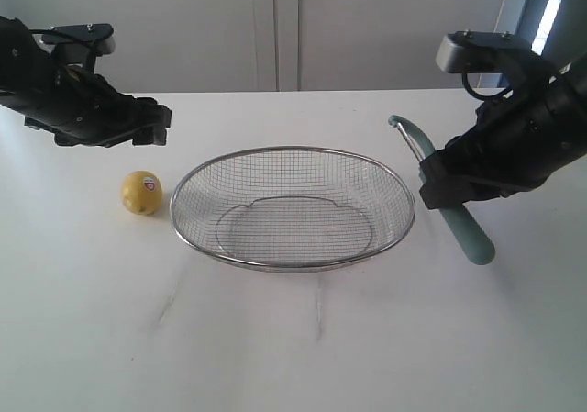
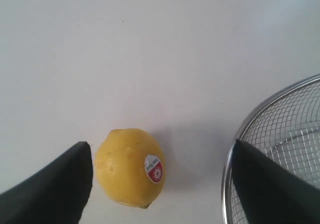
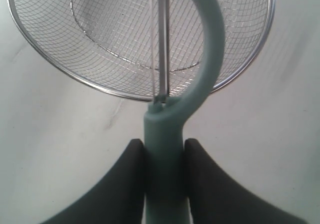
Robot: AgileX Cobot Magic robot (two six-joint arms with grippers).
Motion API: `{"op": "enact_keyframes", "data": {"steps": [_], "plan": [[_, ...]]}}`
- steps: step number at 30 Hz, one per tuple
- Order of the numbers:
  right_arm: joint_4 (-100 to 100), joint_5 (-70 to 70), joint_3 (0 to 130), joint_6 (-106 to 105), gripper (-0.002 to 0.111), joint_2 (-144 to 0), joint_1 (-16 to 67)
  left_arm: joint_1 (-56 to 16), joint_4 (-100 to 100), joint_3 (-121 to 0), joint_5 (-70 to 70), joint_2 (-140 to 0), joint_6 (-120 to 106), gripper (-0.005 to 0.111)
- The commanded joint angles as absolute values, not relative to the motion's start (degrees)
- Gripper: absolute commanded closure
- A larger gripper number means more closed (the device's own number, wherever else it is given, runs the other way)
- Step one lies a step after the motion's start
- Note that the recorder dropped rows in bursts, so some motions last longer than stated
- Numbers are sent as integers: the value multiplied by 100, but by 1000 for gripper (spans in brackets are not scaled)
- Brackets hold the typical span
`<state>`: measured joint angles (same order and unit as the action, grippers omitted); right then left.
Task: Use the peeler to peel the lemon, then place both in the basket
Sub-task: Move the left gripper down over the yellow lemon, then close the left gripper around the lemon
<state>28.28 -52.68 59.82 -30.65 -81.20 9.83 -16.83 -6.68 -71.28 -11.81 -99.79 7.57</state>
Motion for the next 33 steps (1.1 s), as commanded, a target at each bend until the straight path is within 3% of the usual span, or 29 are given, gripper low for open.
{"op": "enact_keyframes", "data": {"steps": [1, 33], "plan": [[2866, -5224, 5993, -3061, 108, -8108, 959, -1668, -694, -7160, -1243, -10201, 796, 28], [2866, -5223, 5993, -3061, 108, -8108, 959, -1668, -694, -7160, -862, -11269, 772, 28]]}}
